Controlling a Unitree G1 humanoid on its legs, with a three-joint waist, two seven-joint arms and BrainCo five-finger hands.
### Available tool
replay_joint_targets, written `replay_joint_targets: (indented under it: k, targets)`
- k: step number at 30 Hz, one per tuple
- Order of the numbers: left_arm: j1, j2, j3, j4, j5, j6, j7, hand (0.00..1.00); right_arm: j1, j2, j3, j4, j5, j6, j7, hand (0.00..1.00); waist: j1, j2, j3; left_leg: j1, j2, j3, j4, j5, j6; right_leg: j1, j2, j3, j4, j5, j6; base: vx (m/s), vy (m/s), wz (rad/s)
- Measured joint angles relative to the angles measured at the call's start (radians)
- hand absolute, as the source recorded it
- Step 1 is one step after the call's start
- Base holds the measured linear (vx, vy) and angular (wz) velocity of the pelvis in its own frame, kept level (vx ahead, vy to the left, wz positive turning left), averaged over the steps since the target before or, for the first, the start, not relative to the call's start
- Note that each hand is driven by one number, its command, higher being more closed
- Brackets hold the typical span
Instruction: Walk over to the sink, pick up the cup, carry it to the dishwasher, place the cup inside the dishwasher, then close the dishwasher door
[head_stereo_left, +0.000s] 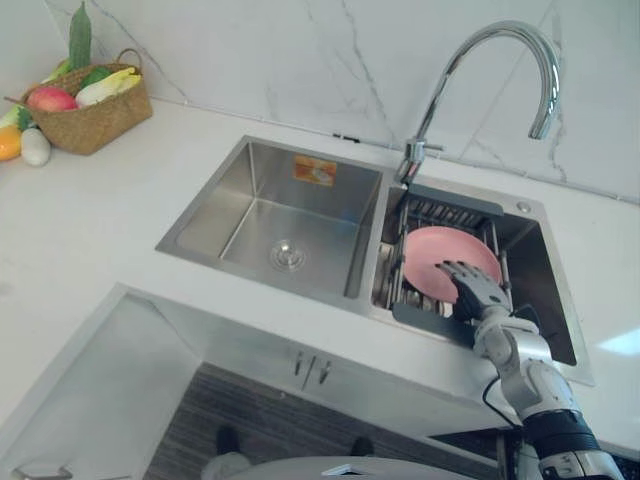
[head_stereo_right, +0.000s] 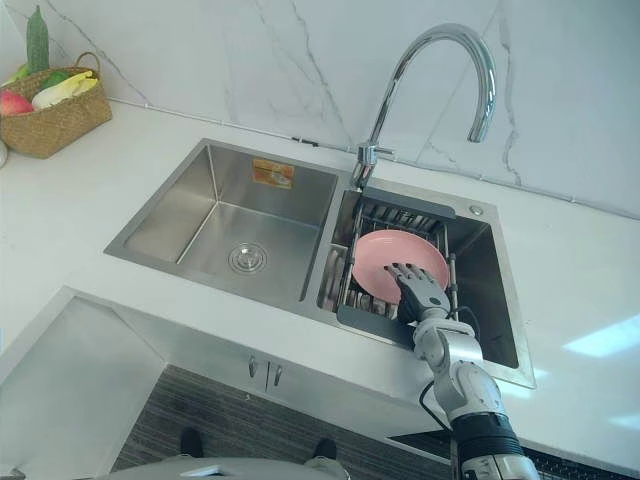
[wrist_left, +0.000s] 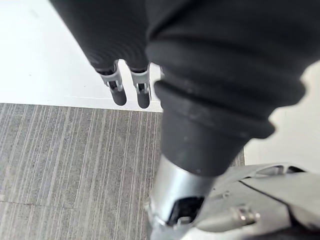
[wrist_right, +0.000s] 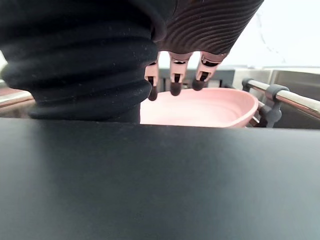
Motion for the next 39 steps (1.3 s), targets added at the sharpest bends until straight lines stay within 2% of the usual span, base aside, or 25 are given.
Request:
replay_joint_targets:
  k: [4,5,7,17,22,25,26,27,28,32,36,39]
  targets:
    - [0.0,0.004,-0.018,-0.001,0.0,0.0,0.0,0.0,-0.012,0.004,0.0,0.023,0.0,0.038,-0.008,0.0,0.0,0.001,0.001,-0.007,-0.001,-0.003,0.0,0.0,0.0,0.0,0.0,0.0,0.0,0.0,0.0,0.0,0.0,0.0]
    - [0.0,0.008,-0.019,-0.001,0.001,0.0,0.0,0.0,-0.019,0.004,-0.004,0.045,0.0,0.061,-0.025,0.0,-0.002,0.002,0.001,-0.012,-0.001,-0.005,0.0,0.0,0.0,-0.002,0.0,-0.001,0.001,0.0,-0.001,0.0,0.0,0.0]
    - [0.002,0.009,-0.019,-0.001,0.001,0.0,-0.001,0.0,-0.025,0.004,-0.009,0.068,0.001,0.076,-0.044,0.0,-0.002,0.002,0.001,-0.013,-0.001,-0.006,0.0,0.0,0.0,-0.002,0.0,-0.001,0.002,-0.001,-0.001,0.0,0.0,0.0]
    - [0.002,0.009,-0.018,-0.005,0.01,-0.004,-0.01,0.0,-0.049,0.032,-0.049,0.112,0.012,0.081,-0.229,0.0,0.001,0.008,0.003,-0.037,-0.002,-0.009,-0.005,0.0,-0.001,-0.032,0.0,0.002,0.003,-0.004,-0.005,-0.02,0.008,0.01]
    - [0.015,-0.008,-0.019,-0.04,0.016,-0.01,-0.029,0.0,-0.053,0.031,-0.056,0.114,0.033,0.075,-0.305,0.0,0.005,0.024,0.005,-0.047,-0.004,-0.013,-0.005,0.0,-0.001,-0.034,-0.001,0.002,-0.001,-0.004,-0.005,-0.02,0.004,0.01]
    - [0.015,-0.013,-0.02,-0.04,0.029,-0.01,-0.029,0.0,-0.062,0.03,-0.062,0.114,0.062,0.074,-0.315,0.0,0.004,0.034,0.008,-0.051,-0.004,-0.024,-0.006,-0.001,-0.002,-0.037,0.0,0.001,-0.002,-0.004,-0.005,-0.02,0.003,0.01]
    - [0.014,-0.018,-0.019,-0.04,0.03,-0.01,-0.029,0.0,-0.072,0.028,-0.062,0.115,0.08,0.071,-0.315,0.0,0.003,0.027,0.003,-0.052,-0.004,-0.03,-0.006,-0.001,-0.002,-0.037,0.001,0.001,-0.001,-0.004,-0.005,0.0,0.0,0.0]
    - [0.014,-0.019,-0.02,-0.041,0.03,-0.01,-0.028,0.0,-0.077,0.028,-0.062,0.115,0.086,0.068,-0.315,0.0,0.003,0.044,0.011,-0.056,-0.004,-0.03,-0.006,-0.001,-0.002,-0.04,0.001,0.001,-0.002,-0.004,-0.005,0.0,0.0,0.0]
    - [0.013,-0.02,-0.02,-0.041,0.03,-0.01,-0.028,0.0,-0.082,0.027,-0.062,0.115,0.09,0.066,-0.313,0.0,0.003,0.04,0.008,-0.059,-0.004,-0.031,-0.006,-0.001,-0.002,-0.043,0.001,0.001,-0.001,-0.004,-0.005,0.0,0.0,0.0]
    - [0.012,-0.02,-0.02,-0.059,0.03,-0.011,-0.029,0.0,-0.121,0.005,-0.061,0.121,0.148,0.066,-0.241,0.0,0.003,0.043,0.011,-0.083,-0.004,-0.036,-0.006,-0.001,-0.002,-0.069,0.003,-0.001,0.003,-0.004,-0.005,0.0,0.001,0.01]
    - [0.01,-0.018,-0.02,-0.07,0.032,-0.011,-0.032,0.0,-0.198,-0.017,-0.058,0.2,0.263,0.077,-0.032,0.0,0.011,0.045,0.018,-0.083,-0.006,-0.049,-0.006,-0.001,-0.002,-0.066,0.003,-0.002,0.0,-0.004,-0.005,-0.02,0.002,0.08]
    - [0.0,-0.018,-0.019,-0.079,0.052,-0.01,-0.045,0.0,-0.243,-0.049,-0.039,0.248,0.333,0.052,0.1,0.0,0.027,0.045,0.037,-0.085,-0.008,-0.059,-0.006,-0.001,-0.002,-0.064,0.004,-0.003,-0.001,-0.004,-0.005,-0.02,0.0,0.07]
